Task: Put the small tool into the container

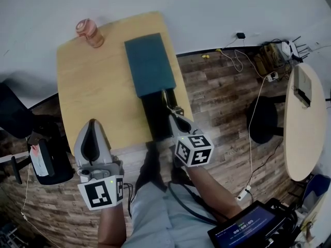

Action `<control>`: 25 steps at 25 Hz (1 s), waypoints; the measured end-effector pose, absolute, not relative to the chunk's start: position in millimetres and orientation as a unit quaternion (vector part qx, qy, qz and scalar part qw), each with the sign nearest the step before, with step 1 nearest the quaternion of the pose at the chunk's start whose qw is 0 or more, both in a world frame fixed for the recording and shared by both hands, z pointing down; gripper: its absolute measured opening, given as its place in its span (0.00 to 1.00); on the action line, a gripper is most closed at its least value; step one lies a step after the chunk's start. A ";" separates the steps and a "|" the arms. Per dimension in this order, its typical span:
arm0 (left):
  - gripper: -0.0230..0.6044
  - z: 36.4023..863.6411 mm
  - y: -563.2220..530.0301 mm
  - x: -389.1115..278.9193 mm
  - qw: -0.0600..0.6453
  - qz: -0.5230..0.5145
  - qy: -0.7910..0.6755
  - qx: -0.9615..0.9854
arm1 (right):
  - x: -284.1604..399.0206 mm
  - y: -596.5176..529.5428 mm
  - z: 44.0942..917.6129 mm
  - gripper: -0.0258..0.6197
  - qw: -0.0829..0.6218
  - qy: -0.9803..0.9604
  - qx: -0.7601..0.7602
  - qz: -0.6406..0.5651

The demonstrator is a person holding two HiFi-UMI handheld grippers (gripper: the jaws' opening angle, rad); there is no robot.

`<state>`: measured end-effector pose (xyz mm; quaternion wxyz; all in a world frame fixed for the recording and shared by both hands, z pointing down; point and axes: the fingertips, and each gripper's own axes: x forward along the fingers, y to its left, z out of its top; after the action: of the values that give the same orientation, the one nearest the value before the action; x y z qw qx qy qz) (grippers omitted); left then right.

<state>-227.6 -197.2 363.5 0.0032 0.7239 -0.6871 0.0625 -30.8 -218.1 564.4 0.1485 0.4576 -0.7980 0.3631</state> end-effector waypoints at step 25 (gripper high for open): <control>0.05 365.2 -218.0 -239.5 0.003 0.061 -0.673 0.737 | -30.4 -211.8 574.7 0.04 0.077 -0.730 0.498 0.461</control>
<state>-239.5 -218.0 365.2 0.0028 0.7374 -0.6727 0.0613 -30.4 -211.8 574.7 0.0769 0.4982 -0.7303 0.4611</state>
